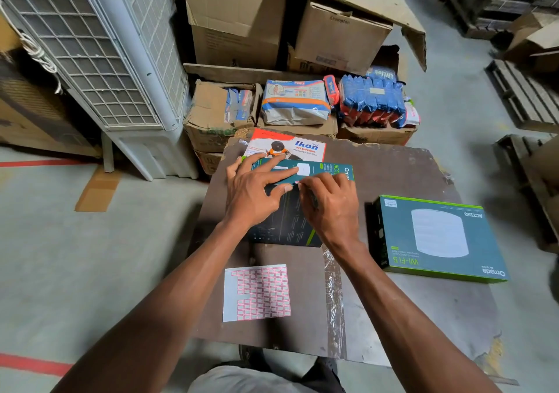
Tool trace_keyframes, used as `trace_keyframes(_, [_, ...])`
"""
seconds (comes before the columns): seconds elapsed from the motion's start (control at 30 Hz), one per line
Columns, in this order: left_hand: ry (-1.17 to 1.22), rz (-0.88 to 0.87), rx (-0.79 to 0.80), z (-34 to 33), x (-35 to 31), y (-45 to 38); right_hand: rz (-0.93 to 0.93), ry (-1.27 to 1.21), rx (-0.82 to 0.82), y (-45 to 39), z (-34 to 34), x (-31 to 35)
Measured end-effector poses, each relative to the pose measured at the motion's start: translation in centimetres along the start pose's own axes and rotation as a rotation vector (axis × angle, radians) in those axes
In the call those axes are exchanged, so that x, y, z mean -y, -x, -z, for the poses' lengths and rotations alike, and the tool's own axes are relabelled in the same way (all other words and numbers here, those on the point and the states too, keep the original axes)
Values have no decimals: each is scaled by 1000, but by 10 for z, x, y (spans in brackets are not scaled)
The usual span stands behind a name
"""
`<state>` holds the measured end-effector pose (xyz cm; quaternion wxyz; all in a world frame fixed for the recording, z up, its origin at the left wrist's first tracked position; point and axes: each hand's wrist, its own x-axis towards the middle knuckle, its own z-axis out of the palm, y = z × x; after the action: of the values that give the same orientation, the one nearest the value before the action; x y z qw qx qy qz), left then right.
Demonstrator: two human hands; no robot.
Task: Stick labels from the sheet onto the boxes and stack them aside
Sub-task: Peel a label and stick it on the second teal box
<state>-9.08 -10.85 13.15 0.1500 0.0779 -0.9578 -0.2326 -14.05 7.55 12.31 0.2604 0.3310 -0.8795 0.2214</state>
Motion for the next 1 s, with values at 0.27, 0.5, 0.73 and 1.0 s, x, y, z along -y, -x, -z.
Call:
trace_keyframes(0.27, [-6,-1,7,0,1,-3,-10,17,-7,0,0,4])
trace_keyframes(0.5, [-18,-5,9,0,1,-3,-40,40,14,6,-2,10])
trace_keyframes(0.73, [-10,-15,5,1,2,-7,-150,-191,15,2,9,8])
trace_keyframes(1.0, [-12,-12,-1,1,0,-6,-14,-46,39,-11,-6,-6])
